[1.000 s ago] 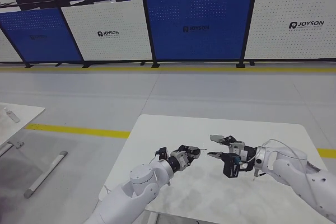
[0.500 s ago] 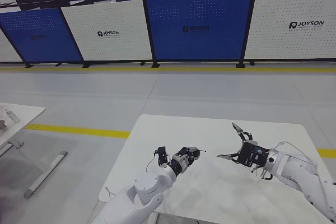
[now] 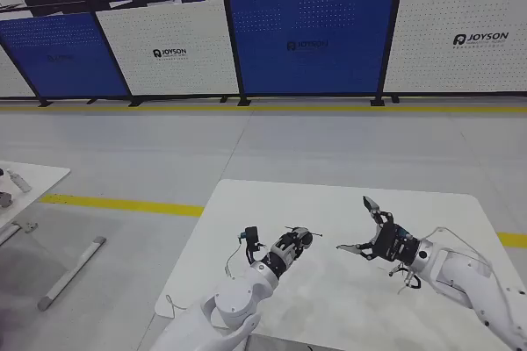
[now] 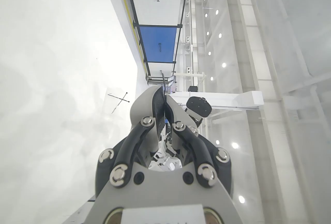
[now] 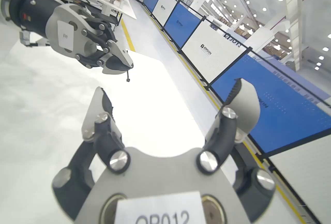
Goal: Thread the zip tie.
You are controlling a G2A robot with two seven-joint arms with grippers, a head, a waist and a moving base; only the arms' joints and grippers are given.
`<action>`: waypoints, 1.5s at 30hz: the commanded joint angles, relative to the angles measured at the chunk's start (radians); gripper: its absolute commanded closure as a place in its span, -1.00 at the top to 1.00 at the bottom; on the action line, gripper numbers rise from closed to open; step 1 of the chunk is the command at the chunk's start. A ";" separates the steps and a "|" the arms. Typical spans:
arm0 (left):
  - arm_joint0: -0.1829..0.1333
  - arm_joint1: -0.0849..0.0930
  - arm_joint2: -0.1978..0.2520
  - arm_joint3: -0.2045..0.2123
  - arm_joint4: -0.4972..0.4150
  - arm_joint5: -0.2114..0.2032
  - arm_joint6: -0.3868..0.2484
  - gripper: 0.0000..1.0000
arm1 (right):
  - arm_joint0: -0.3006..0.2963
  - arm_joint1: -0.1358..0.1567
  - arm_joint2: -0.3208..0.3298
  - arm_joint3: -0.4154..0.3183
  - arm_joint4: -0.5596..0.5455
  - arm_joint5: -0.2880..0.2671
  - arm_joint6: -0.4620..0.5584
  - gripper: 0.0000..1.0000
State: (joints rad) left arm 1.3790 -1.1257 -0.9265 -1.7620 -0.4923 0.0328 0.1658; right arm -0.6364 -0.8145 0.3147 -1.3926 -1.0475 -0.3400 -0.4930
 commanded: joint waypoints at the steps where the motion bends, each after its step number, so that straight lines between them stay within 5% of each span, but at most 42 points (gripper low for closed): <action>1: 0.005 0.000 0.010 0.007 0.095 -0.034 0.010 -1.00 | 0.019 0.004 -0.042 0.001 0.177 0.000 0.089 1.00; 5: 0.014 -0.002 0.020 0.017 0.146 -0.065 0.022 -1.00 | 0.073 0.005 -0.107 -0.032 0.530 0.000 0.261 1.00; 19: 0.014 -0.002 0.020 0.017 0.146 -0.065 0.022 -1.00 | 0.073 0.005 -0.107 -0.032 0.530 0.000 0.261 1.00; 24: 0.014 -0.002 0.020 0.017 0.146 -0.065 0.022 -1.00 | 0.047 0.005 -0.073 -0.057 0.697 0.000 0.352 1.00; 32: 0.014 -0.002 0.020 0.017 0.146 -0.065 0.022 -1.00 | 0.047 0.007 0.007 -0.028 1.141 0.000 0.692 1.00; 38: 0.014 -0.002 0.020 0.017 0.146 -0.065 0.022 -1.00 | 0.018 -0.040 0.113 0.088 1.503 0.000 1.061 1.00; 45: 0.014 -0.002 0.020 0.017 0.146 -0.065 0.022 -1.00 | 0.015 -0.053 0.138 0.117 1.542 0.000 1.128 1.00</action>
State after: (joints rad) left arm 1.3928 -1.1277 -0.9069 -1.7451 -0.3462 -0.0320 0.1876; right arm -0.6211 -0.8674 0.4527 -1.2759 0.4947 -0.3400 0.6363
